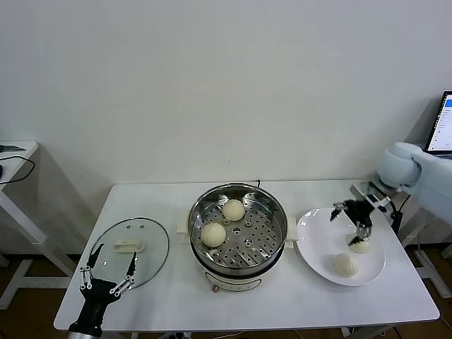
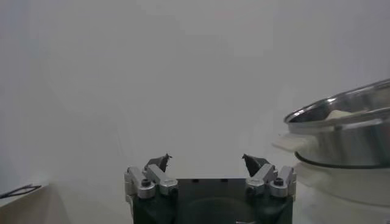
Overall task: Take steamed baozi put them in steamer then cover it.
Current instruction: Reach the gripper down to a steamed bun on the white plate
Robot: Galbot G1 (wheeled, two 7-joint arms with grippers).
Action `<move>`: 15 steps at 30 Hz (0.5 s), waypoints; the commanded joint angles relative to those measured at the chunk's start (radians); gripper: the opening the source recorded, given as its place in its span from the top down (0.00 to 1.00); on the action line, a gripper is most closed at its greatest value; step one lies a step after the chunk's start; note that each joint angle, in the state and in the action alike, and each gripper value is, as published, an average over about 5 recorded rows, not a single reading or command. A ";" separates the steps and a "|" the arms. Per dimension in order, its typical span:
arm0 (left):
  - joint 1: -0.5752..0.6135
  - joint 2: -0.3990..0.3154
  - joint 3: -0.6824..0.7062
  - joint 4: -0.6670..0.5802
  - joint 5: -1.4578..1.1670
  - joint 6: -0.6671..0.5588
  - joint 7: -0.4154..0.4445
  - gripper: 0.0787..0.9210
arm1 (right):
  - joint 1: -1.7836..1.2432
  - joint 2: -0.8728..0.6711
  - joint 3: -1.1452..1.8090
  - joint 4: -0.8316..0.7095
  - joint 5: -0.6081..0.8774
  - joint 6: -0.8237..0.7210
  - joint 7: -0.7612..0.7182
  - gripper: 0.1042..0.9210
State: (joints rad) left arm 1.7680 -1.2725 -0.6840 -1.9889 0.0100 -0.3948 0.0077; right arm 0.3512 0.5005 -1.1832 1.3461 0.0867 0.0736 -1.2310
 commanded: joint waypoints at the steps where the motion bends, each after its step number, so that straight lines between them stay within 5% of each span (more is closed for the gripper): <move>1: 0.000 0.000 0.003 0.001 0.001 0.000 0.000 0.12 | -0.171 -0.046 0.067 -0.021 -0.092 0.015 0.095 0.12; 15: 0.012 -0.002 0.000 -0.002 0.003 -0.003 0.000 0.12 | -0.283 -0.001 0.140 -0.044 -0.117 -0.009 0.149 0.12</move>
State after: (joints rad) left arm 1.7797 -1.2748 -0.6838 -1.9901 0.0127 -0.3978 0.0076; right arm 0.1445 0.5003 -1.0822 1.3103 -0.0019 0.0659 -1.1202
